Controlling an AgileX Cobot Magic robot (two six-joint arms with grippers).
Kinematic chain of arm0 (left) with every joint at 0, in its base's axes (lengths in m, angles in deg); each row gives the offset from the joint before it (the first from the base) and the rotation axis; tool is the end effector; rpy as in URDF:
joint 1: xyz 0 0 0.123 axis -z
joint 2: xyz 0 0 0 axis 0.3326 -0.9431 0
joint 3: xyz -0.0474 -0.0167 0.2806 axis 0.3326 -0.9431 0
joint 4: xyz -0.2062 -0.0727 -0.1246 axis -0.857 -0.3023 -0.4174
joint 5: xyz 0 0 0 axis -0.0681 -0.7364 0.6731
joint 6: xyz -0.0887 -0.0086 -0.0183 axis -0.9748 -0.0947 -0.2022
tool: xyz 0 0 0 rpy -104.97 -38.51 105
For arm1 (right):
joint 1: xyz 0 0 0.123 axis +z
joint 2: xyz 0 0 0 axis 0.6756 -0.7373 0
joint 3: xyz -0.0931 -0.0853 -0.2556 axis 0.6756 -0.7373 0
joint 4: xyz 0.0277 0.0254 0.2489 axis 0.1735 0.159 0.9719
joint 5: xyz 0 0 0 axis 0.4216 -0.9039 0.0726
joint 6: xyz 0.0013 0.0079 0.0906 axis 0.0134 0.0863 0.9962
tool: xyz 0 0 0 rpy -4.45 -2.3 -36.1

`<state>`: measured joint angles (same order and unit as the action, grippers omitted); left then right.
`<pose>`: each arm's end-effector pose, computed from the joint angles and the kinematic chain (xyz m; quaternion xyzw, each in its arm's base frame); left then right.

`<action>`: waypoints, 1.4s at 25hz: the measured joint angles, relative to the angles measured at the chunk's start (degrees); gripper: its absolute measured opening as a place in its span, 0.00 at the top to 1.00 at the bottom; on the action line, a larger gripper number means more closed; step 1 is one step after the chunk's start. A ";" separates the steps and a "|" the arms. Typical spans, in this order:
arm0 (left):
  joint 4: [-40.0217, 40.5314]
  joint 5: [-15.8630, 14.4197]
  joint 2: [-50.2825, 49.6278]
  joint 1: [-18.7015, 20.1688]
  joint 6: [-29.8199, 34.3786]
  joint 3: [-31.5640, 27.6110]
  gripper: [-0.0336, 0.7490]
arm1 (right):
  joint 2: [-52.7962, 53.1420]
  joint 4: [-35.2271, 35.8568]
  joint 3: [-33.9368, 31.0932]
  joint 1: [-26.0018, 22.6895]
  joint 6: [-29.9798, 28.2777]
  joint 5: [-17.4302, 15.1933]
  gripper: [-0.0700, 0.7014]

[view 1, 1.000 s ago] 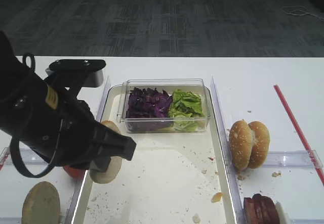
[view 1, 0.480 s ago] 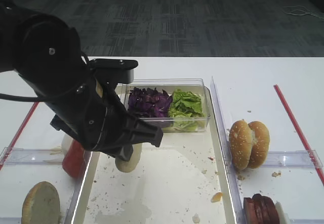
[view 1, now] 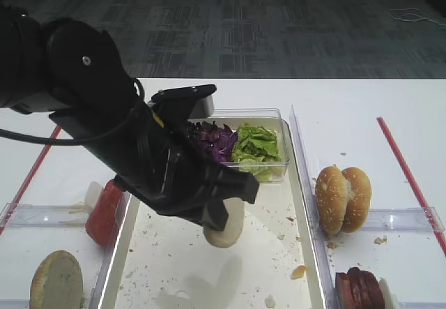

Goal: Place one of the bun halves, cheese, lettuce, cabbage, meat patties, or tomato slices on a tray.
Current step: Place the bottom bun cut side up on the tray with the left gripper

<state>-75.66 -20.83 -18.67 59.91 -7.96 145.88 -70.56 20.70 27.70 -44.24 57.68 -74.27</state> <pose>0.2195 -0.2229 0.2280 0.1789 0.9473 -0.2411 0.1119 -0.0079 0.0042 0.2676 -0.0143 0.8681 0.0015 0.4962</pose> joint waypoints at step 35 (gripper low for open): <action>-12.17 -1.70 -10.25 -5.15 11.77 0.17 0.81 | 0.00 0.00 0.00 0.00 0.12 0.00 0.06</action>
<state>-87.83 -22.53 -28.92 54.76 3.81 146.05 -70.56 20.70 27.70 -44.24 57.80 -74.27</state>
